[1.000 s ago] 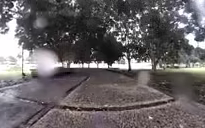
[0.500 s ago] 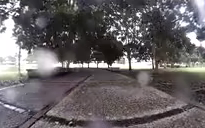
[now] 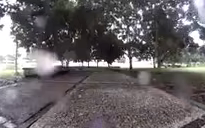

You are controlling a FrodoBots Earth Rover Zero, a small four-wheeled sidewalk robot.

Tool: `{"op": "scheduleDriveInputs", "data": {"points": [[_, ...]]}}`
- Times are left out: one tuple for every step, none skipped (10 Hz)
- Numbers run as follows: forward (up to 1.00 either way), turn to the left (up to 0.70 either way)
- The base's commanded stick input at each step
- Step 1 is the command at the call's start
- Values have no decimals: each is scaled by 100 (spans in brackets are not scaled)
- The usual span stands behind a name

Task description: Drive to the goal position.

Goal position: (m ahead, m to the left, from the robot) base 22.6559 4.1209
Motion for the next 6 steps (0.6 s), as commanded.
{"op": "scheduleDriveInputs", "data": {"points": [[70,0],[70,0],[70,0],[70,0],[70,0],[70,0]]}}
